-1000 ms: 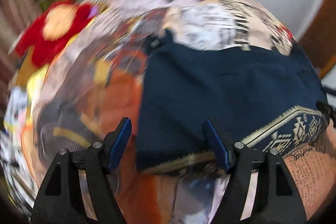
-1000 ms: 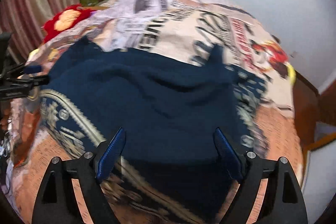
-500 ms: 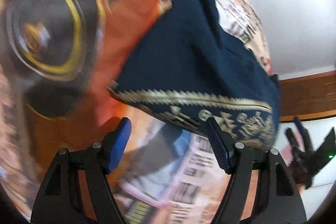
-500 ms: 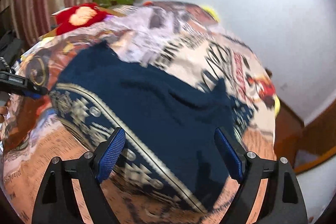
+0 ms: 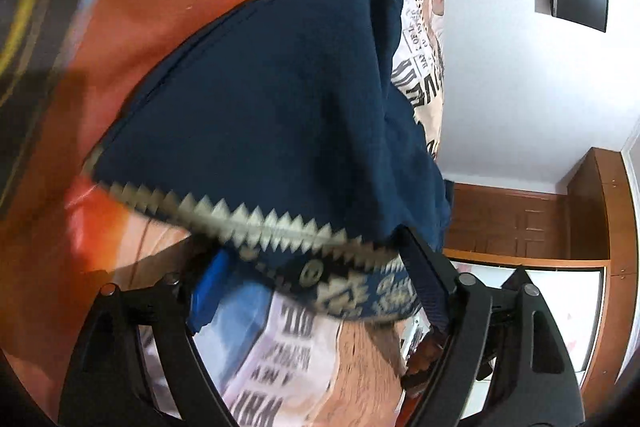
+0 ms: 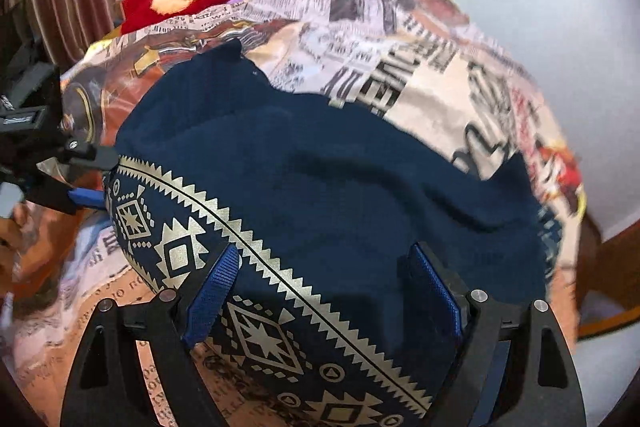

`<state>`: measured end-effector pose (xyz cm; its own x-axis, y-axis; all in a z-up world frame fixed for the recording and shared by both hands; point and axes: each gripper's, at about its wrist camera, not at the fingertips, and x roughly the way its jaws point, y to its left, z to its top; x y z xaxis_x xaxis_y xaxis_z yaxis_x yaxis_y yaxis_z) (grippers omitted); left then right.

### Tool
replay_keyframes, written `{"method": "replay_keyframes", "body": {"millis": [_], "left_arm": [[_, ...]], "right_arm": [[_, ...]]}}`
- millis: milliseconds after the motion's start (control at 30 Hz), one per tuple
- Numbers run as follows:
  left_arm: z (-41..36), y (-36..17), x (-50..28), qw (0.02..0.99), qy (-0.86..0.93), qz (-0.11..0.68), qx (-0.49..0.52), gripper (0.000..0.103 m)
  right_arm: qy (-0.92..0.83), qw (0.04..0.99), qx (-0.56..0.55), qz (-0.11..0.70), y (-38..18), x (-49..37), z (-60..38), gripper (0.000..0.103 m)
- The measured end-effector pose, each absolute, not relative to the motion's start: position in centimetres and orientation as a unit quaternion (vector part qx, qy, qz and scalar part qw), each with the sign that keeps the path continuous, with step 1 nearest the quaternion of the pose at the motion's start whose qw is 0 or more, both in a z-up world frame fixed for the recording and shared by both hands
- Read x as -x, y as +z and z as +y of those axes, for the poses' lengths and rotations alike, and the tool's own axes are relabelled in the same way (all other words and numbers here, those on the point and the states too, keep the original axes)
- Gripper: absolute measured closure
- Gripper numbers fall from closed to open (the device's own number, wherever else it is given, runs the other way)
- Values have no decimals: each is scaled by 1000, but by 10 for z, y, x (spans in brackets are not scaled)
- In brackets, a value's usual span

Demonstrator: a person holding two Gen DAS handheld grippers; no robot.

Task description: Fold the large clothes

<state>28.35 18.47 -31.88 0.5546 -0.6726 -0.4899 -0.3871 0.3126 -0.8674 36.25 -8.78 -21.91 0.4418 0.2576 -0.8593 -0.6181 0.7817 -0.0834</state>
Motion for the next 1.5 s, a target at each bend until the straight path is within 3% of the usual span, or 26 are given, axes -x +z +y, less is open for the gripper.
{"method": "replay_keyframes", "body": {"millis": [133, 400, 433, 500, 533, 600, 667, 900, 1100, 1300, 1500], "left_arm": [[180, -318, -303, 679, -94, 454, 569, 22], [174, -321, -348, 731, -32, 449, 513, 23], [173, -321, -353, 735, -25, 445, 510, 26], [173, -321, -359, 744, -3, 445, 498, 43], [174, -319, -361, 751, 8, 444, 488, 58], [174, -312, -362, 768, 20, 438, 467, 74], [171, -293, -358, 796, 27, 427, 429, 81], [138, -205, -351, 890, 77, 375, 249, 85], [55, -144, -351, 942, 73, 324, 36, 85], [-42, -139, -358, 950, 4, 297, -96, 85], [-94, -165, -358, 921, -128, 349, -116, 85]], "right_arm": [[272, 815, 143, 491, -227, -373, -98, 13], [281, 812, 165, 485, -231, -370, -95, 10], [281, 811, 167, 485, -232, -371, -95, 10], [283, 809, 176, 484, -234, -370, -95, 10], [283, 808, 179, 484, -234, -370, -95, 10], [284, 808, 183, 483, -235, -369, -95, 10], [283, 808, 181, 484, -234, -369, -96, 10], [276, 818, 161, 479, -218, -366, -112, 10], [257, 838, 132, 463, -196, -358, -152, 10], [220, 863, 85, 446, -167, -350, -211, 10], [180, 886, 57, 423, -139, -333, -267, 10]]}}
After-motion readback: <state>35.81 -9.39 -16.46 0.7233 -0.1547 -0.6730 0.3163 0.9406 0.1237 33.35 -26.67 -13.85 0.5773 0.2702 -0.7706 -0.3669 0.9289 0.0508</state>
